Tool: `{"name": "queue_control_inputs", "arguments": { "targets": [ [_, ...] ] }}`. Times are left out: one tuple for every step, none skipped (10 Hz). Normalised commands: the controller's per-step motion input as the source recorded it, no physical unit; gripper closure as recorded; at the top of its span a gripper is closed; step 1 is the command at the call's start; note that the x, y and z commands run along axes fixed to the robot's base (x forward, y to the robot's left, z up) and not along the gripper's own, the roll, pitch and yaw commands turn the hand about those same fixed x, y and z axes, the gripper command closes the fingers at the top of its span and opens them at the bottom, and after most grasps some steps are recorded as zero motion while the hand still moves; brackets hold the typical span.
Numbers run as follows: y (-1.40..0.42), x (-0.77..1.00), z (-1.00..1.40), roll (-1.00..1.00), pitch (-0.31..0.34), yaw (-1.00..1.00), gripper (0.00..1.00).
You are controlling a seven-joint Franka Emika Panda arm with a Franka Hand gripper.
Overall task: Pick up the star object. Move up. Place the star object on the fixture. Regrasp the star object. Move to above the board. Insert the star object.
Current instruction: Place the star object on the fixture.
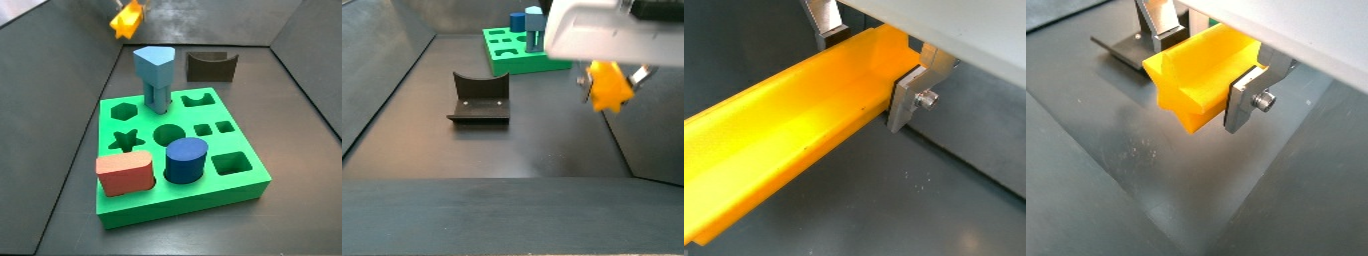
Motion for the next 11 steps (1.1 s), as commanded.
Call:
{"name": "queue_control_inputs", "arguments": {
  "targets": [
    [0.01,-0.03,1.00,0.02,0.051,-0.01,1.00],
    [0.01,-0.03,0.87,0.03,0.055,-0.01,1.00],
    [0.02,-0.02,0.72,0.03,0.061,-0.01,1.00],
    [0.02,-0.02,0.57,0.03,0.071,-0.01,1.00],
    [0.02,-0.01,0.41,0.03,0.082,-0.01,1.00],
    [0.03,0.00,0.21,0.03,0.095,-0.01,1.00],
    [-0.68,1.00,0.25,-0.08,0.430,0.03,1.00],
    [-0.67,1.00,0.22,-0.07,0.422,0.05,1.00],
    [-0.62,1.00,0.21,-0.06,0.360,0.05,1.00],
    [-0.55,1.00,0.19,-0.05,0.262,0.04,1.00],
    [-0.52,1.00,0.17,-0.05,0.222,0.03,1.00]
  ]
}}
